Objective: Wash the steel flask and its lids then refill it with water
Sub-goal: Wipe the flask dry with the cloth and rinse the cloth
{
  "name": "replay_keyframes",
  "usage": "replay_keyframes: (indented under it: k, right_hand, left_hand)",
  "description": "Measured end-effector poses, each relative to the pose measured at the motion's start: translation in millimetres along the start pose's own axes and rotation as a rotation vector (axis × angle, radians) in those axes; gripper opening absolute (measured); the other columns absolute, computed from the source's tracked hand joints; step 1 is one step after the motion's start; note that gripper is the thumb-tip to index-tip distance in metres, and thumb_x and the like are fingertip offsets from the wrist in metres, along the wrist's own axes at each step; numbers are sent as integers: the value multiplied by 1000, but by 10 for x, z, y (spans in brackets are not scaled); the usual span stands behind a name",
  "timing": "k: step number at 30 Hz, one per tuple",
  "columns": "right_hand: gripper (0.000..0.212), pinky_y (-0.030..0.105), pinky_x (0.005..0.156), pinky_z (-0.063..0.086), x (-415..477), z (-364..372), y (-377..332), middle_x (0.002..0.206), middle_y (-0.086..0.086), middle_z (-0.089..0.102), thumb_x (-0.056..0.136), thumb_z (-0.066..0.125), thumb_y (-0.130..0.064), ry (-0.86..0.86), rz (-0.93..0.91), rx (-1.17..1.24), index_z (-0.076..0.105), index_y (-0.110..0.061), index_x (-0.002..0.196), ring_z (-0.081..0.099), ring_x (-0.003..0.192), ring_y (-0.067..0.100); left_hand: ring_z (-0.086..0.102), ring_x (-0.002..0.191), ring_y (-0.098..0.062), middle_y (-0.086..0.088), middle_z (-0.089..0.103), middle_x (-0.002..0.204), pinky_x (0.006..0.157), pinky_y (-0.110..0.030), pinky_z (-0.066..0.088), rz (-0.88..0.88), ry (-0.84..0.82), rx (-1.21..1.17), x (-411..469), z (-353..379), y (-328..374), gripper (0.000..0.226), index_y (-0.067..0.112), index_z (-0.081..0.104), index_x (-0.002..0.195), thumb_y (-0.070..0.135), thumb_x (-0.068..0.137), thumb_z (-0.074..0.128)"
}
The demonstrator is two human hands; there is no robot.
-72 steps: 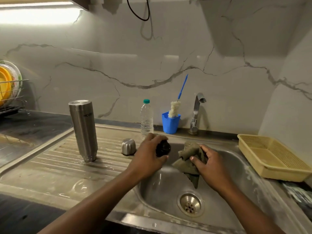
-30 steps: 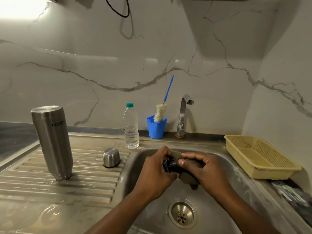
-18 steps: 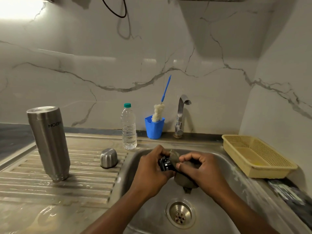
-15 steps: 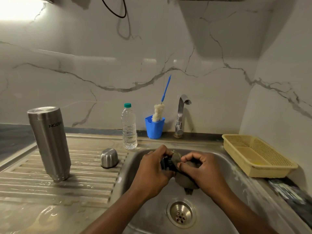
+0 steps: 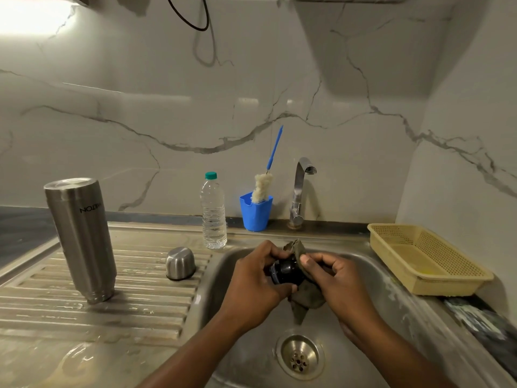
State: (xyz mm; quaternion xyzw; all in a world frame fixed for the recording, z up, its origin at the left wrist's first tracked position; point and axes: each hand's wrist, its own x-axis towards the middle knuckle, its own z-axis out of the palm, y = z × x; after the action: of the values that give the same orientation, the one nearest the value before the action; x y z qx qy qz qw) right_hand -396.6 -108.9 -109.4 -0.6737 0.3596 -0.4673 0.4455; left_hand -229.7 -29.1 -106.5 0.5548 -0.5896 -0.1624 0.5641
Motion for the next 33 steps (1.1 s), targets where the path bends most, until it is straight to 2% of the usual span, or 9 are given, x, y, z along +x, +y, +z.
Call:
replay_keyframes:
  k: [2, 4, 10, 14, 17, 20, 25, 30, 33]
  right_hand:
    - [15, 42, 89, 62, 1, 1, -10, 98, -7, 81, 98, 69, -34, -49, 41, 53, 81, -28, 104, 76, 97, 10]
    - [16, 39, 90, 62, -6, -11, -38, 100, -8, 81, 97, 71, -33, -84, 7, 33, 81, -28, 108, 76, 99, 9]
    - [28, 13, 91, 55, -49, -4, -88, 108, -18, 78, 86, 83, -19, -42, -227, -152, 80, -28, 113, 71, 104, -6]
    - [32, 22, 94, 56, -39, 38, -72, 119, -14, 76, 100, 67, -26, -129, -211, -54, 72, -27, 131, 69, 114, 1]
    - [31, 30, 88, 61, -44, 53, -100, 113, -6, 79, 106, 53, -34, -226, -56, 69, 70, -27, 131, 74, 108, 11]
    - [29, 30, 89, 62, -37, 36, -91, 112, -10, 78, 104, 58, -33, -203, -90, 5, 71, -28, 129, 74, 107, 8]
    - [33, 17, 87, 58, -43, 25, -69, 113, -16, 78, 91, 78, -20, -21, -211, -62, 76, -25, 124, 72, 106, -2]
    - [26, 26, 80, 60, -58, 65, -96, 108, -7, 80, 100, 64, -34, -82, -40, 146, 76, -29, 124, 75, 102, 8]
    - [28, 32, 80, 60, -43, 52, -81, 101, -3, 81, 105, 54, -41, -94, 65, 129, 78, -30, 115, 76, 97, 12]
  left_hand:
    - [76, 101, -11, 5, 77, 106, 83, -30, 64, -54, 0, -69, -1, 10, -26, 50, 13, 67, 111, 0, 70, 92]
    - [77, 101, -16, 1, 79, 107, 85, -41, 65, -94, 5, -109, 2, -2, -58, 51, 13, 66, 111, 1, 70, 93]
    - [78, 98, -19, -4, 80, 104, 90, -42, 64, -171, 69, -248, 37, -47, -55, 47, 8, 60, 114, 3, 78, 89]
    - [78, 102, -27, -11, 81, 105, 87, -34, 63, -210, 11, -414, 17, -54, 20, 44, -1, 56, 116, -5, 82, 84]
    - [76, 106, -33, -15, 80, 110, 92, -46, 63, -240, -41, -499, -4, -25, 28, 44, -2, 57, 120, -5, 84, 81]
    - [76, 108, -30, -12, 79, 112, 93, -46, 63, -269, -23, -537, -8, -7, 28, 40, 3, 60, 123, 1, 88, 79]
    - [75, 112, -31, -15, 77, 118, 99, -47, 60, -383, 63, -743, 26, 20, 19, 41, 2, 63, 127, 10, 89, 76]
    - [74, 112, -33, -21, 75, 119, 88, -38, 64, -427, 12, -866, 46, -2, 51, 41, 0, 65, 123, 11, 85, 76]
    - [75, 112, -31, -18, 77, 118, 90, -37, 64, -442, -27, -882, 43, -4, 68, 39, 1, 65, 125, 12, 88, 72]
